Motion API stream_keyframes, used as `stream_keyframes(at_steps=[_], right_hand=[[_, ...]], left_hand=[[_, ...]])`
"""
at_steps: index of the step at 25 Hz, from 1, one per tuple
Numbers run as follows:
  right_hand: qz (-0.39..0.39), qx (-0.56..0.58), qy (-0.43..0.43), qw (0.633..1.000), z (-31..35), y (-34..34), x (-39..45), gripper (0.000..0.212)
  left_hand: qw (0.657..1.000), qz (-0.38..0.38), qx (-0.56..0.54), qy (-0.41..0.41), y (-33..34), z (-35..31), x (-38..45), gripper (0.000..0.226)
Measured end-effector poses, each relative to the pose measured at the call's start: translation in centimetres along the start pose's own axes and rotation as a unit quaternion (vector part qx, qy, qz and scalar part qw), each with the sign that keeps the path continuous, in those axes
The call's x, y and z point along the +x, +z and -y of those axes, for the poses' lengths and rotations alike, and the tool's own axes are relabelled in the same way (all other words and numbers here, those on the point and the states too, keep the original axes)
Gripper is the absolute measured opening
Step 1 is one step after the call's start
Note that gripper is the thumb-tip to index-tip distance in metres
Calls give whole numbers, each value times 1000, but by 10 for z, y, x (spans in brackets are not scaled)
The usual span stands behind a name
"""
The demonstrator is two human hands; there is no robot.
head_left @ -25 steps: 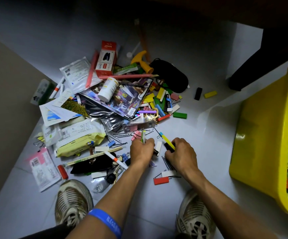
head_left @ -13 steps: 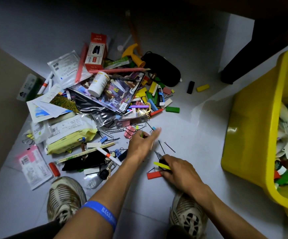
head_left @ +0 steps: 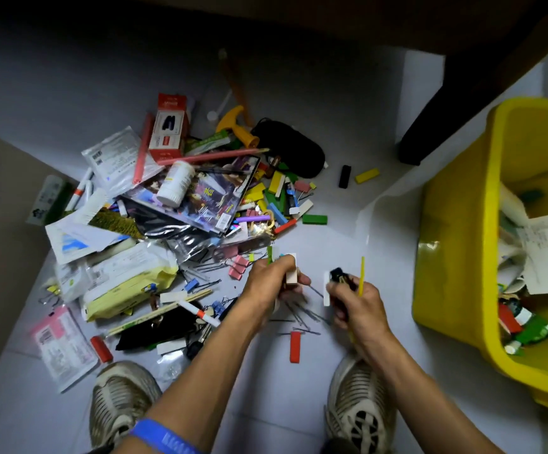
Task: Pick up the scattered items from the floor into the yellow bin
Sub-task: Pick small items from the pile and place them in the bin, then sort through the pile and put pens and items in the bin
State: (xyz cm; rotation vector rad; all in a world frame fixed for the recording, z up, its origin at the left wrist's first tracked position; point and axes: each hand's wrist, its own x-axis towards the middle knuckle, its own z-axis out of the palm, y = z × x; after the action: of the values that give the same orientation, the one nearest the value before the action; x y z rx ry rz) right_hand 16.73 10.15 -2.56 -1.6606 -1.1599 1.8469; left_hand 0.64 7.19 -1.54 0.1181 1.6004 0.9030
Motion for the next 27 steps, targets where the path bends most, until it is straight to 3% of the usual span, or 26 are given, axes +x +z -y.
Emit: stream_keyframes(at_steps=[3, 6, 8, 10, 12, 14, 16, 18, 24, 27], right_hand=[[2, 242, -60, 969, 63, -19, -21, 13], [-53, 277, -161, 946, 116, -61, -53, 14], [-126, 292, -184, 930, 138, -93, -72, 7], [-232, 252, -190, 920, 149, -126, -86, 11], [-321, 139, -176, 920, 153, -152, -93, 16], [-346, 9, -137, 928, 153, -166, -93, 32], [-309, -61, -117, 942, 151, -167, -89, 53], [-273, -96, -142, 947, 151, -153, -84, 61], [-94, -142, -208, 963, 153, -38, -57, 52], [-18, -197, -219, 955, 143, 17, -33, 32]], left_hand=[[991, 88, -70, 76, 40, -50, -36, 19], [977, 148, -90, 123, 97, -98, -83, 17], [973, 183, -58, 131, 141, -117, -112, 16], [969, 202, -8, 139, 185, -125, -137, 14], [969, 207, 4, 132, 216, -127, -154, 23], [965, 245, -11, 90, 228, -129, -165, 41], [958, 268, -33, 93, 225, -128, -165, 46], [967, 222, -51, 112, 209, -127, -160, 43], [986, 17, -48, 157, 99, -115, -113, 52], [983, -49, -71, 160, 36, -105, -81, 41]])
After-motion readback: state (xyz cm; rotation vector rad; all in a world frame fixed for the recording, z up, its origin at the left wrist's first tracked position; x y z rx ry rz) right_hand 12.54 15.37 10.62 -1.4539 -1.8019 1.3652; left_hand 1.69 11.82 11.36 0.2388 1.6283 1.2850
